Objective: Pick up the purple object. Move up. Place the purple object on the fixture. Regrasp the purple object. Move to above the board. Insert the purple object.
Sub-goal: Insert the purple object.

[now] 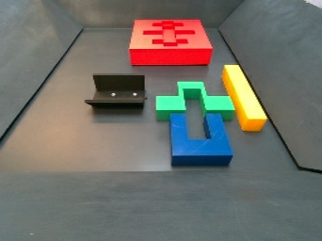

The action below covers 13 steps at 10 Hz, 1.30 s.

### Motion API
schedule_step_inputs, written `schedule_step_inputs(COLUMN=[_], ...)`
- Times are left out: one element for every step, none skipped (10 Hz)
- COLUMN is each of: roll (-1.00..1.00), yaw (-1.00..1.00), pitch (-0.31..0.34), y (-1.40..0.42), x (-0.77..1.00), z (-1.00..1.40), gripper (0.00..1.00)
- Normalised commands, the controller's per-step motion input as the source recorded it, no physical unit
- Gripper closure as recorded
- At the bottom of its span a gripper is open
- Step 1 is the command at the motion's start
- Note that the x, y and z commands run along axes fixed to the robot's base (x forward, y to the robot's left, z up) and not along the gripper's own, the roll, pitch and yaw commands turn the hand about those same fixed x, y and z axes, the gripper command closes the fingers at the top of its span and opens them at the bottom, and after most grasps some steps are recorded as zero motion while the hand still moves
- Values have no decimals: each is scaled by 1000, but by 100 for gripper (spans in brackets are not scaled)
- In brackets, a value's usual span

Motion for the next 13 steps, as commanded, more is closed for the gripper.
schedule_step_inputs(roll=[113, 94, 23, 59, 0, -91, -219, -301, -199, 0, 20, 121, 156], yaw=[149, 154, 140, 0, 0, 0, 0, 0, 0, 0, 0, -6, -97], pitch=[-101, -89, -107, 0, 0, 0, -11, 0, 0, 0, -29, -50, -69], y=[-763, -749, -697, -703, -489, -143, 0, 0, 29, 31, 74, 157, 231], x=[397, 426, 343, 69, 26, 134, -34, 0, -9, 0, 0, 94, 166], z=[-417, -406, -397, -403, -411, -269, -217, -206, -183, -240, -383, -377, -380], gripper=[100, 100, 100, 100, 100, 100, 100, 100, 100, 100, 100, 100, 100])
